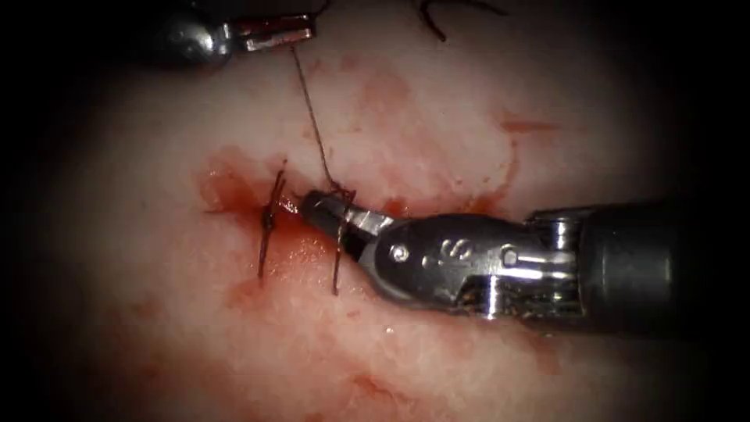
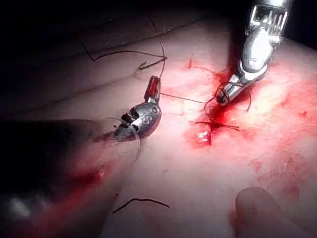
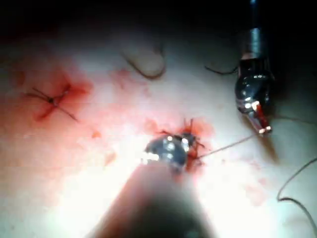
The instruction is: Wound Closure
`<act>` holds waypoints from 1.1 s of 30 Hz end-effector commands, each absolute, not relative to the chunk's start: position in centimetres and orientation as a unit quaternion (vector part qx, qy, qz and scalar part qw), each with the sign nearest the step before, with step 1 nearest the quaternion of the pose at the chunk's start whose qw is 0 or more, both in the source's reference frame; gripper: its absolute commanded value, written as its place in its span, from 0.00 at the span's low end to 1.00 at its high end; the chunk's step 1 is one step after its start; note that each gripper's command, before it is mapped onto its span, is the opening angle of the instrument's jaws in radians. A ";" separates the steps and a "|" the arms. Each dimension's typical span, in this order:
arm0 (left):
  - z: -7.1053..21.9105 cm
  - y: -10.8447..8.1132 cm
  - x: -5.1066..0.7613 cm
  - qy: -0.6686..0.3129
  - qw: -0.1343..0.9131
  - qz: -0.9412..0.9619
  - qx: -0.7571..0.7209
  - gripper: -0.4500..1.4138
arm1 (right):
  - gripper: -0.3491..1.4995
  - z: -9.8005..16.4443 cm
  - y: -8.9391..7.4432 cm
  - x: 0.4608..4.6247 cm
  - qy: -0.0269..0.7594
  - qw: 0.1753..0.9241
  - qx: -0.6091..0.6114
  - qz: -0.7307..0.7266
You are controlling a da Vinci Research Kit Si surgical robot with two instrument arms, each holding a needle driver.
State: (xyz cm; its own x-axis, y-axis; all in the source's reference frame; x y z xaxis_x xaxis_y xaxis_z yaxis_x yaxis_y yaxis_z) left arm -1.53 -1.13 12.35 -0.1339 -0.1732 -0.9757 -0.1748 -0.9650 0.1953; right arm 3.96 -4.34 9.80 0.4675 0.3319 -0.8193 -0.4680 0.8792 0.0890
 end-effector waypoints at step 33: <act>12.7 -0.1 -1.76 0.152 0.030 0.755 -0.637 0.00 | 0.00 9.7 -5.0 3.89 0.466 0.862 -0.041 0.193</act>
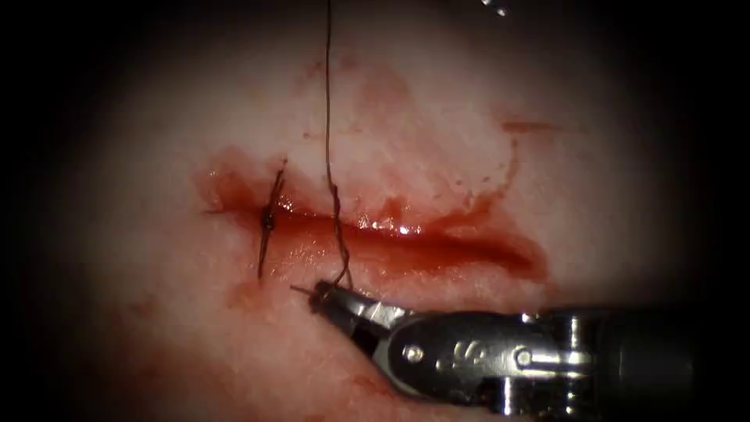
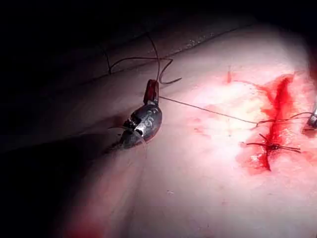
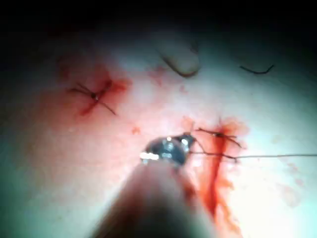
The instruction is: Wound Closure
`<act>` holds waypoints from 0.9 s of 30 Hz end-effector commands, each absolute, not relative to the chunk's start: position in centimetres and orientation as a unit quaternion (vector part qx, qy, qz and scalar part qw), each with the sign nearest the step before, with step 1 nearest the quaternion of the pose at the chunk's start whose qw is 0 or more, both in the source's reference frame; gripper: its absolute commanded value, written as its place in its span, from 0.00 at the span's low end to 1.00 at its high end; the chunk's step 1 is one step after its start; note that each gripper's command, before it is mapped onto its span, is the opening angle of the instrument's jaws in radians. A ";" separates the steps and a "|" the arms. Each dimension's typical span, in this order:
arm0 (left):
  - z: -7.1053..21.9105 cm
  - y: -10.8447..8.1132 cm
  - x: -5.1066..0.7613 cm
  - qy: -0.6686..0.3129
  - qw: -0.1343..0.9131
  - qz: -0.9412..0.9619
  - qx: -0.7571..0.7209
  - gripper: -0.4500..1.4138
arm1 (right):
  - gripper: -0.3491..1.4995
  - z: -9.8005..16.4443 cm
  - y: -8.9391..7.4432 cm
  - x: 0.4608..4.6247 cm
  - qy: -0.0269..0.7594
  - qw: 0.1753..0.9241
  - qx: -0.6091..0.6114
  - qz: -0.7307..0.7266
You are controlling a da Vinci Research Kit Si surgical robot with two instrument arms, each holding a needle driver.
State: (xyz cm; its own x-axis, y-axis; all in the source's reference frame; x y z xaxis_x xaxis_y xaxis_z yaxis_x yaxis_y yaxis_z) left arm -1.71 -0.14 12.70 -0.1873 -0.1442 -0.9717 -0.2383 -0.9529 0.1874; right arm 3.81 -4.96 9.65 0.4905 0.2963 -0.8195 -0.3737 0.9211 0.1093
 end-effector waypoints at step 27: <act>12.8 0.3 -1.81 0.169 0.030 0.760 -0.627 0.00 | 0.00 9.6 -5.3 3.91 0.479 0.861 -0.020 0.170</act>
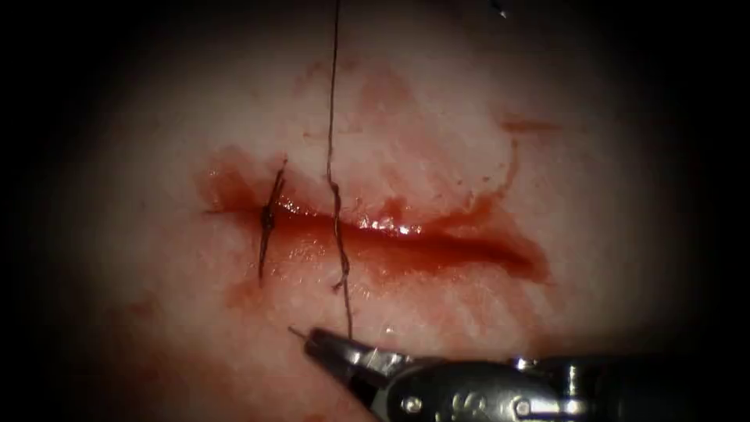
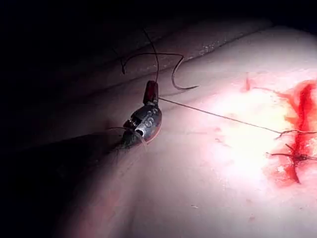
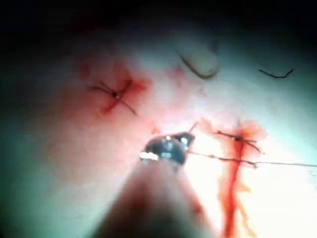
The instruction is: Wound Closure
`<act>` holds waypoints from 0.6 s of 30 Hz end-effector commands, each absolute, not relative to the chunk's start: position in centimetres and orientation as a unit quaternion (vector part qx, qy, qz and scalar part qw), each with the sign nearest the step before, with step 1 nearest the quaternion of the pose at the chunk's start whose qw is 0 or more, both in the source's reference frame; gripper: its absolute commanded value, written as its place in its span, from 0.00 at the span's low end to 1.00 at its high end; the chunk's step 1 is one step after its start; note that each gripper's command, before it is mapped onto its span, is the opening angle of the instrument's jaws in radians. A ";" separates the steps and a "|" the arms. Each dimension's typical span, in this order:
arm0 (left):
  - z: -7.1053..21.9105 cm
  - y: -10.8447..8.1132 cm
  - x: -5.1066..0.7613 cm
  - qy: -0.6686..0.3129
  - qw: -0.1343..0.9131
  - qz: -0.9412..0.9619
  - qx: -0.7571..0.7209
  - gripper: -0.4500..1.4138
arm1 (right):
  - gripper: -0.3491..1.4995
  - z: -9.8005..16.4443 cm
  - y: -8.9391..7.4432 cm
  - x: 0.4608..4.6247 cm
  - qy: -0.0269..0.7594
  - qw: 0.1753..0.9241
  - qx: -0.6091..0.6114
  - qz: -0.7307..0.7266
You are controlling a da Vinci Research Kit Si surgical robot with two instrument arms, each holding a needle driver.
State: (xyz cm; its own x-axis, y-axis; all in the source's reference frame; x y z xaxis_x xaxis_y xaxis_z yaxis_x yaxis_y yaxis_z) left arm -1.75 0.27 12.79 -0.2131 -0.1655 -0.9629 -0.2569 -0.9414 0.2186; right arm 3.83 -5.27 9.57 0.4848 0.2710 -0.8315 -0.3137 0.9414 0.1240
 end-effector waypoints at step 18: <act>13.2 0.4 -1.93 0.186 0.022 0.765 -0.617 0.00 | 0.00 9.6 -5.6 3.94 0.468 0.867 0.003 0.173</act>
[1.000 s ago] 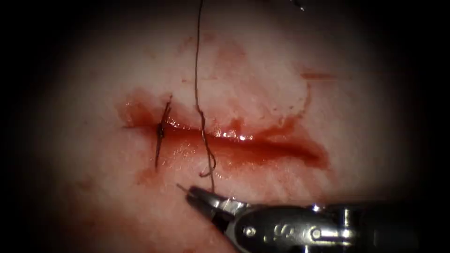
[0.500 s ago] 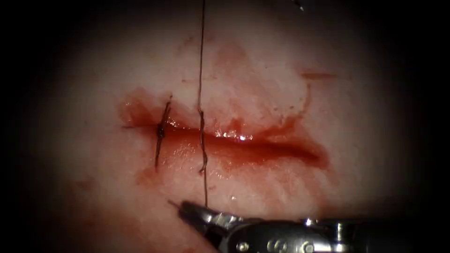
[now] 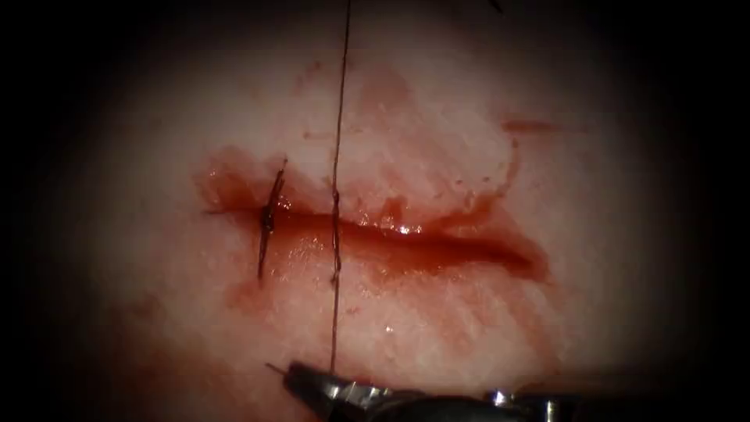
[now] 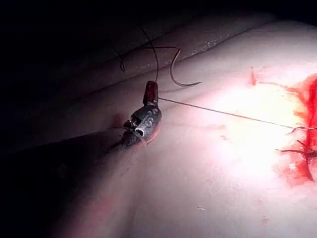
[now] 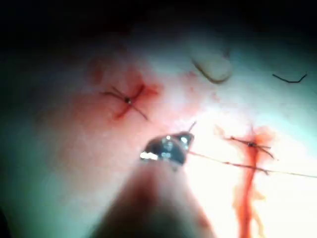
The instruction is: Wound Closure
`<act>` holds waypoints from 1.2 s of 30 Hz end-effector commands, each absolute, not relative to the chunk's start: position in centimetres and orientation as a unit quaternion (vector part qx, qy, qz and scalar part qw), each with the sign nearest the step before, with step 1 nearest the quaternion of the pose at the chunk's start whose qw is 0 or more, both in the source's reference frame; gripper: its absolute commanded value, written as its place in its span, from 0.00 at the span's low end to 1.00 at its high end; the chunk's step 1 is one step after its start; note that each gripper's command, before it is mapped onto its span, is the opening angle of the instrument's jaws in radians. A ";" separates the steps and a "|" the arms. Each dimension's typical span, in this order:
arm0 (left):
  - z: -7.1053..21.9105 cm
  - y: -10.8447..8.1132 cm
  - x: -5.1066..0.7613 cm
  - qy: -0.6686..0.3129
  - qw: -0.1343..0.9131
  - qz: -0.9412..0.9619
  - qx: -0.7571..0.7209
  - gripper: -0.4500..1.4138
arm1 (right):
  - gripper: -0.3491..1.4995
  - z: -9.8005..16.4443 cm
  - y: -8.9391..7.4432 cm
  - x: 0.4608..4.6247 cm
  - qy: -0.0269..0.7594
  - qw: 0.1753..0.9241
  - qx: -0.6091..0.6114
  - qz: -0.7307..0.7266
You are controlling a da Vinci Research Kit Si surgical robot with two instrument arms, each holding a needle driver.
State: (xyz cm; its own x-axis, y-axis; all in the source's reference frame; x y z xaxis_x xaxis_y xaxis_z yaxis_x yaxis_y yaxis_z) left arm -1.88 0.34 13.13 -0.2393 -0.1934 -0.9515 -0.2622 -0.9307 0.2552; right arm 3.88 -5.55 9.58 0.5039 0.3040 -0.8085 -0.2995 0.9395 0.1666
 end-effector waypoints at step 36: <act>12.5 -0.1 -1.78 0.166 0.031 0.767 -0.619 0.00 | 0.83 9.2 -5.4 3.83 0.509 0.832 0.102 0.194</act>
